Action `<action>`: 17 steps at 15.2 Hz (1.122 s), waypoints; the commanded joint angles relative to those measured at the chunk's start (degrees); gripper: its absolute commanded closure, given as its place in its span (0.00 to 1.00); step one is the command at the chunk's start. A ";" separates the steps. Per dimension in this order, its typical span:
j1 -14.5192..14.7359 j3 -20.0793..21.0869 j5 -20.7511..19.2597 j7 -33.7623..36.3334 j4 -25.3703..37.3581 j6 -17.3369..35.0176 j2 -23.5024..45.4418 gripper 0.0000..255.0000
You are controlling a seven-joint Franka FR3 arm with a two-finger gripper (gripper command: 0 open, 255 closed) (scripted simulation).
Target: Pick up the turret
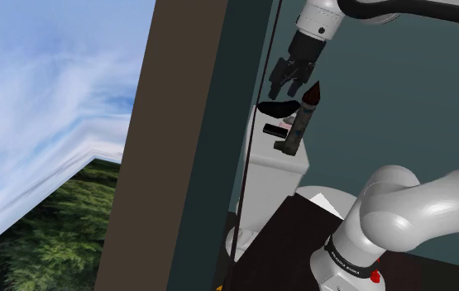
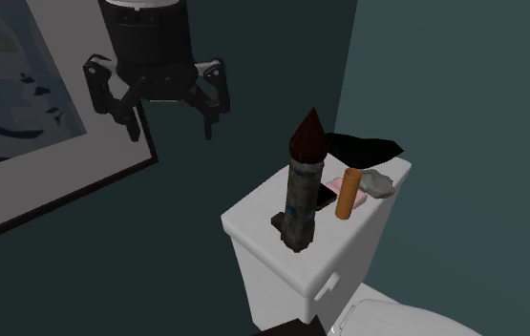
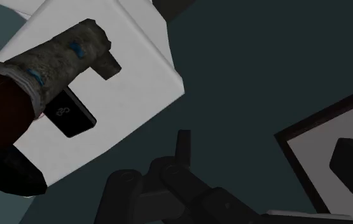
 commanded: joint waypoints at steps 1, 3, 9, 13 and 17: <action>0.00 0.00 0.00 0.00 0.00 0.00 0.00 0.00; 0.34 -2.19 -1.58 -4.50 -1.54 0.66 1.18 0.00; 1.02 -8.68 -6.87 -17.79 -4.69 3.41 6.50 0.00; 1.26 -12.80 -10.53 -26.43 -5.59 5.99 11.57 0.00; 1.47 -16.68 -14.01 -34.82 -5.54 9.21 17.81 0.00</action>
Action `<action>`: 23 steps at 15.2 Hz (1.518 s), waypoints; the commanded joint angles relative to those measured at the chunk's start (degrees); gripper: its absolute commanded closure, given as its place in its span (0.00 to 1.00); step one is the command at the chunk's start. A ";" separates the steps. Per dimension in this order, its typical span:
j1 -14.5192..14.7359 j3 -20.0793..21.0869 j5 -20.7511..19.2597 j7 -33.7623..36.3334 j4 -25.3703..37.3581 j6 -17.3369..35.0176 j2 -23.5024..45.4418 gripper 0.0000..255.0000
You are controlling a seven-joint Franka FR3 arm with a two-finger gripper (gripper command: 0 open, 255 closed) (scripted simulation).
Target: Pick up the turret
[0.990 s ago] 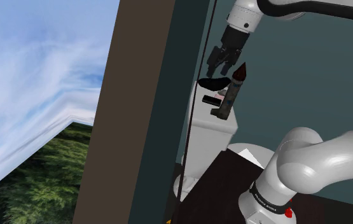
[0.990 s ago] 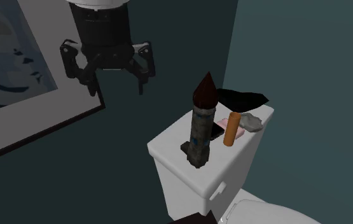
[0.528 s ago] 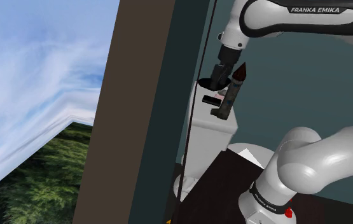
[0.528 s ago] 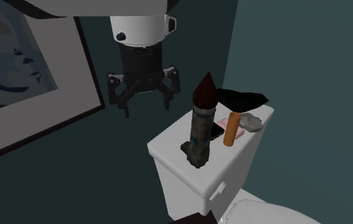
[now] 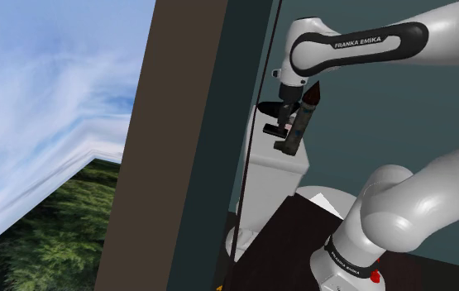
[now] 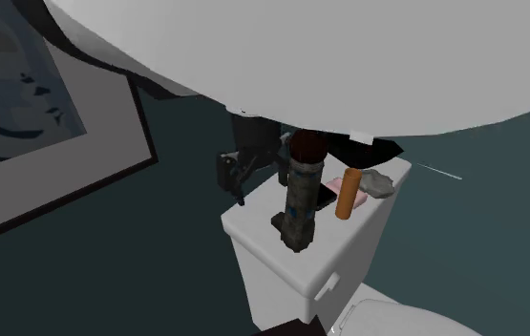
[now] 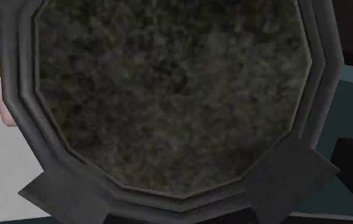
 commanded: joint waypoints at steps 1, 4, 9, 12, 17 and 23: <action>0.09 -1.99 -1.75 -4.55 0.53 1.57 3.51 0.00; 0.22 -4.51 -3.88 -10.35 1.30 4.33 8.83 0.00; 0.14 -5.15 -4.05 -10.09 -1.27 8.52 10.50 0.00; 0.13 -5.50 -4.11 -9.98 -2.47 10.72 11.51 0.00; 0.19 -5.46 -4.04 -9.96 -2.30 10.60 11.58 1.00; 0.14 -5.50 -4.11 -9.98 -2.47 10.72 11.51 1.00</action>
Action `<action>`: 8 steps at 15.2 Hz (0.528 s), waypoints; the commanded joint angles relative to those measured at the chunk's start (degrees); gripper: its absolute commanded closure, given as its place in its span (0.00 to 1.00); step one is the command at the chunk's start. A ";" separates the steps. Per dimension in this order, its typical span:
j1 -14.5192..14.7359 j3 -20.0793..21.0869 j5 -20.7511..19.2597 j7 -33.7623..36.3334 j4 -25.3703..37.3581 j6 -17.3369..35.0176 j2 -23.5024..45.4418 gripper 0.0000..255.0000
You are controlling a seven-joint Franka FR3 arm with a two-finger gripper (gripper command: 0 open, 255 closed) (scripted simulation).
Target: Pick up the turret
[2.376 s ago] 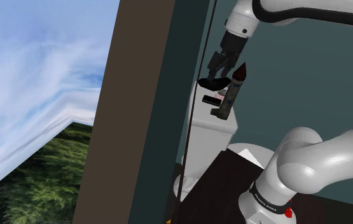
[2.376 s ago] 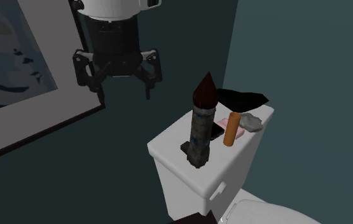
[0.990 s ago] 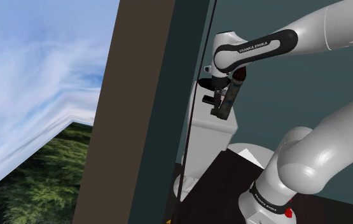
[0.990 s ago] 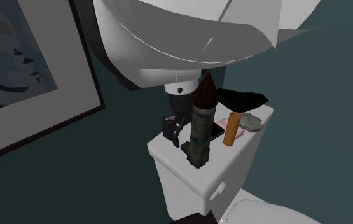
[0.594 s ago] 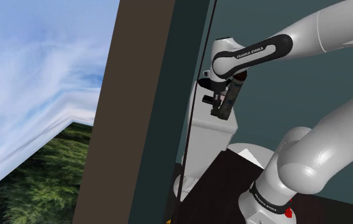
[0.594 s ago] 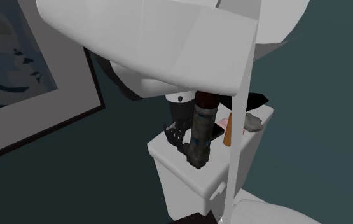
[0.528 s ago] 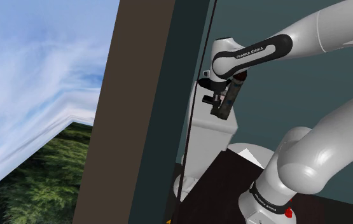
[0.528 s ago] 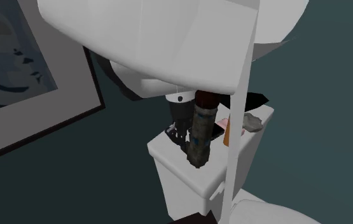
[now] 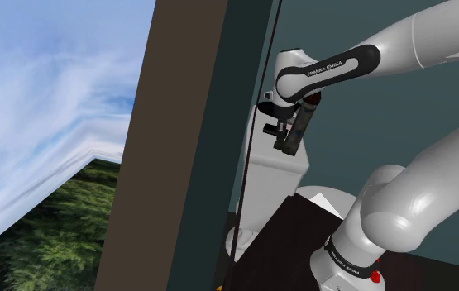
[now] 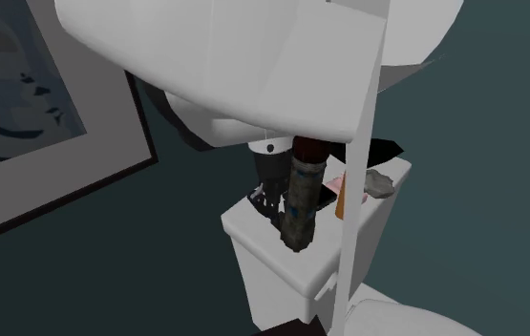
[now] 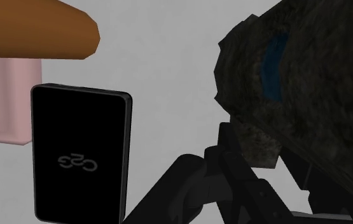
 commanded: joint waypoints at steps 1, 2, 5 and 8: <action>-0.05 0.07 -0.02 -0.07 0.27 -0.77 -0.40 1.00; -0.05 0.21 0.00 -0.11 0.73 -1.62 -0.80 1.00; -0.02 0.60 0.09 -0.26 2.23 -4.15 -1.86 1.00; 0.02 1.00 0.22 -0.43 3.81 -6.65 -2.78 1.00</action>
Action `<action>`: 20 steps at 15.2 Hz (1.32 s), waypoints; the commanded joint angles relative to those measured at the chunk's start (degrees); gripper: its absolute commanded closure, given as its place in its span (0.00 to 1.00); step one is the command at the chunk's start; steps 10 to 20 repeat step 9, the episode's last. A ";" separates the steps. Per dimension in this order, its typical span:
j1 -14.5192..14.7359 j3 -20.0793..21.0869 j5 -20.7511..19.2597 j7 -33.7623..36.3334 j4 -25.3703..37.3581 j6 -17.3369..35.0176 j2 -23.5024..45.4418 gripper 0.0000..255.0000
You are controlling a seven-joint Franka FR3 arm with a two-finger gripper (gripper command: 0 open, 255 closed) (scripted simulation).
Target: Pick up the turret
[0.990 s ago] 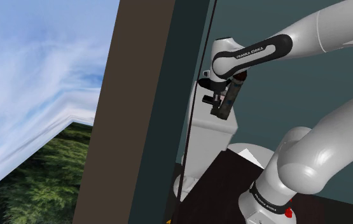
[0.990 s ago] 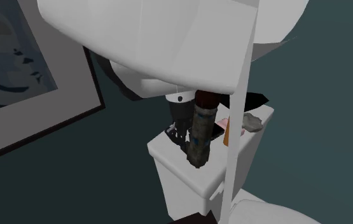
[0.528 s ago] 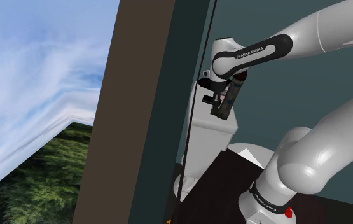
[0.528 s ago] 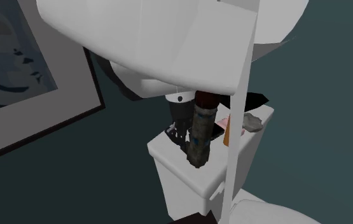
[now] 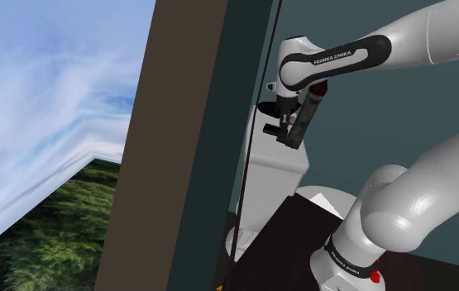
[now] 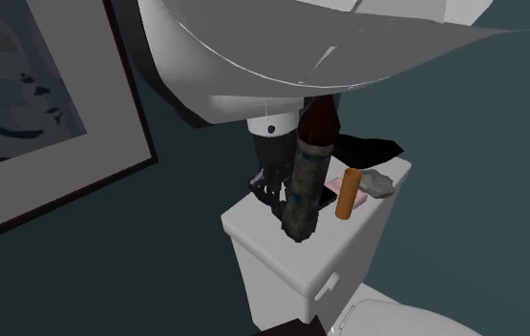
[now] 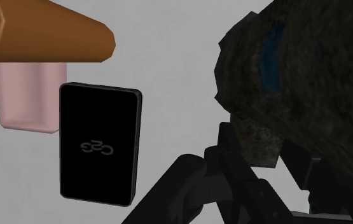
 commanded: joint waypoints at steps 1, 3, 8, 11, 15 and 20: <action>0.07 0.27 0.16 -0.13 1.26 -1.68 -0.43 1.00; 0.11 0.52 0.26 -0.26 2.39 -3.31 -0.94 1.00; 0.19 1.03 0.48 -0.56 4.88 -6.65 -1.81 1.00; 0.19 1.03 0.49 -0.56 4.89 -6.65 -1.80 1.00; 0.19 1.03 0.49 -0.56 4.89 -6.65 -1.80 1.00; 0.19 1.03 0.49 -0.56 4.89 -6.65 -1.80 1.00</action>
